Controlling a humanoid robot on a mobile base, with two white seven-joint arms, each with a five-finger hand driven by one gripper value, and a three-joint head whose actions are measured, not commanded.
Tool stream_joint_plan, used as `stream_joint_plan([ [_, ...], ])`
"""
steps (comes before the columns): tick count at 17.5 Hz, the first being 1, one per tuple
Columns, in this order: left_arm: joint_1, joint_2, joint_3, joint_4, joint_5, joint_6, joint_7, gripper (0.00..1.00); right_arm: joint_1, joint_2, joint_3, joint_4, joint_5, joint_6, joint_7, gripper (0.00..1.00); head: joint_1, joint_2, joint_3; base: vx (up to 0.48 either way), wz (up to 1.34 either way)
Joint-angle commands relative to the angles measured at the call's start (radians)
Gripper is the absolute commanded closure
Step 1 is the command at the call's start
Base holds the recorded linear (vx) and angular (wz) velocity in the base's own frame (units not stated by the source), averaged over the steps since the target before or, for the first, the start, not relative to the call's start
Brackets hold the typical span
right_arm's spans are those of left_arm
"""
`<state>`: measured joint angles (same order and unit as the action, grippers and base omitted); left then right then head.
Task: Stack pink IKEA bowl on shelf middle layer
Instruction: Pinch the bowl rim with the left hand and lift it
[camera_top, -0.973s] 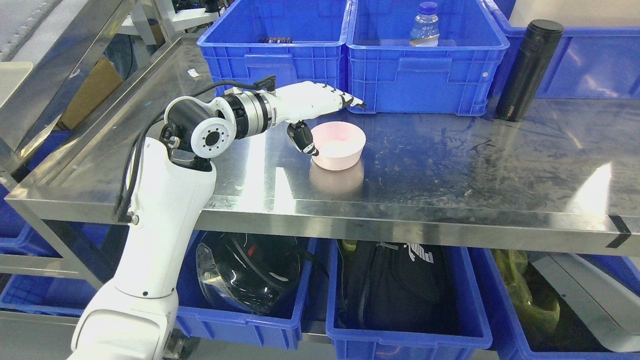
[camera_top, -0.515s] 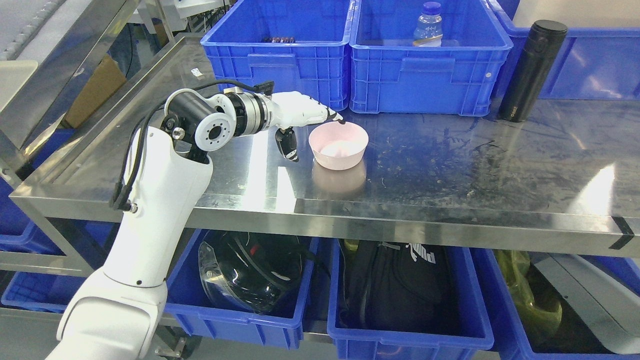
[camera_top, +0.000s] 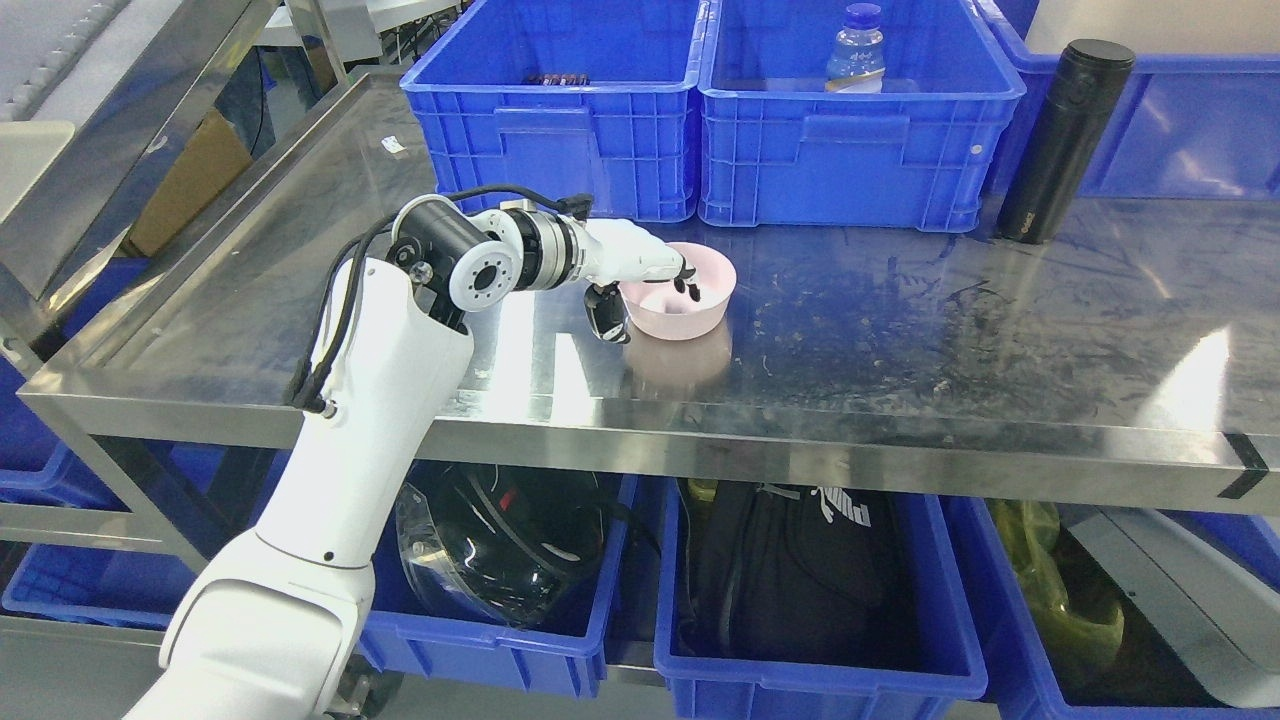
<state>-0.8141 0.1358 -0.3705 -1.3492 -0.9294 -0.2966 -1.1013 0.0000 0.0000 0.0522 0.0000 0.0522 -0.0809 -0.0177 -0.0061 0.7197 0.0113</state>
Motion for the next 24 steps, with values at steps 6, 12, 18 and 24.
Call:
stream_joint_plan([
  [6,-0.007,-0.118,0.074,0.168,-0.016,-0.147,0.003,0.79,0.003,-0.017,0.0,-0.017,0.0,0.0,-0.001,0.0,0.0,0.0,0.0,0.0,0.0],
  [12,0.001,-0.118,0.27,0.165,0.001,-0.318,-0.023,1.0,0.005,-0.017,0.0,-0.017,0.0,0.0,-0.001,0.0,0.0,0.0,0.0,0.0,0.0],
  [18,-0.025,-0.118,0.395,0.038,0.219,-0.36,-0.035,1.0,0.003,-0.017,0.0,-0.017,0.0,0.0,-0.001,0.0,0.0,0.0,0.0,0.0,0.0],
  [24,0.002,-0.118,0.452,-0.013,0.331,-0.476,-0.028,1.0,0.003,-0.017,0.0,-0.017,0.0,0.0,-0.001,0.0,0.0,0.0,0.0,0.001,0.0],
])
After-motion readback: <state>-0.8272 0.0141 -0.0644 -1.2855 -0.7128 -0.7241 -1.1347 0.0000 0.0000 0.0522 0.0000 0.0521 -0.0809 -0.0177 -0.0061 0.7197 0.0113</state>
